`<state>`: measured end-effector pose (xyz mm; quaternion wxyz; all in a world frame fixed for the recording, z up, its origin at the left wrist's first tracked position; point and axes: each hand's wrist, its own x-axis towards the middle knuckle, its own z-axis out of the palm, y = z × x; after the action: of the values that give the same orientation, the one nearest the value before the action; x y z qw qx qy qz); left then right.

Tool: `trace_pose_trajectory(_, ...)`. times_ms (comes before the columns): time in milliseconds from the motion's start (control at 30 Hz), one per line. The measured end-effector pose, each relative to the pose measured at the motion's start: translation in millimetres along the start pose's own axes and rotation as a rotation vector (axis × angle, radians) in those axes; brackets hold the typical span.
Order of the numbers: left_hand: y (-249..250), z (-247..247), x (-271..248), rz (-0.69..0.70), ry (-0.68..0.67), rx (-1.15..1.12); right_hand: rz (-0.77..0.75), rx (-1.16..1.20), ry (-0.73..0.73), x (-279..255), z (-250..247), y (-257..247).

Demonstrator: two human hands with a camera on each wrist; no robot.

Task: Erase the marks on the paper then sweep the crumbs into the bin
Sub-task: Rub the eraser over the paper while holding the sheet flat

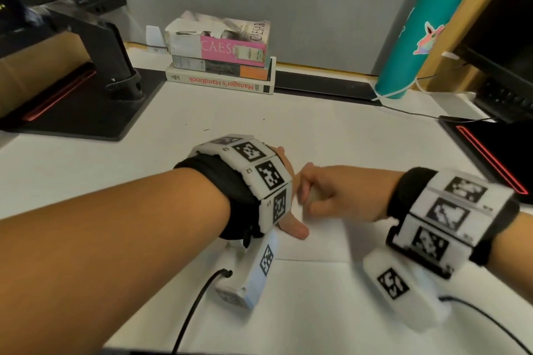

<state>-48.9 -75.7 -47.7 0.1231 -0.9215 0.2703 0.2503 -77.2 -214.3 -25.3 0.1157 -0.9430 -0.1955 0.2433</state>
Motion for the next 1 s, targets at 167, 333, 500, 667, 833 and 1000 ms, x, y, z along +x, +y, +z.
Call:
trace_pose_trajectory(167,3.9,-3.1,-3.5,-0.001,0.021,0.043,0.019,-0.106,0.038,-4.9,-6.1,0.5)
trace_pose_trajectory(333,5.8,-3.9,-3.4,-0.021,0.011,0.065,0.049,0.004,0.051,-11.6,-6.1,8.0)
trace_pose_trajectory(500,0.0,-2.1,-0.9,-0.019,0.017,0.046,-0.046,-0.074,0.009,-8.0,3.9,4.1)
trace_pose_trajectory(667,0.5,0.4,-1.3,-0.005,0.007,0.040,0.091,-0.068,0.075,-6.7,-9.0,11.0)
trace_pose_trajectory(833,-1.7,3.0,-1.1,0.000,0.013,0.031,0.060,0.044,0.062,-6.2,-1.4,9.1)
trace_pose_trajectory(1000,1.7,-6.3,-10.6,-0.015,-0.031,-0.005,0.175,0.081,0.206,5.2,-22.5,17.2)
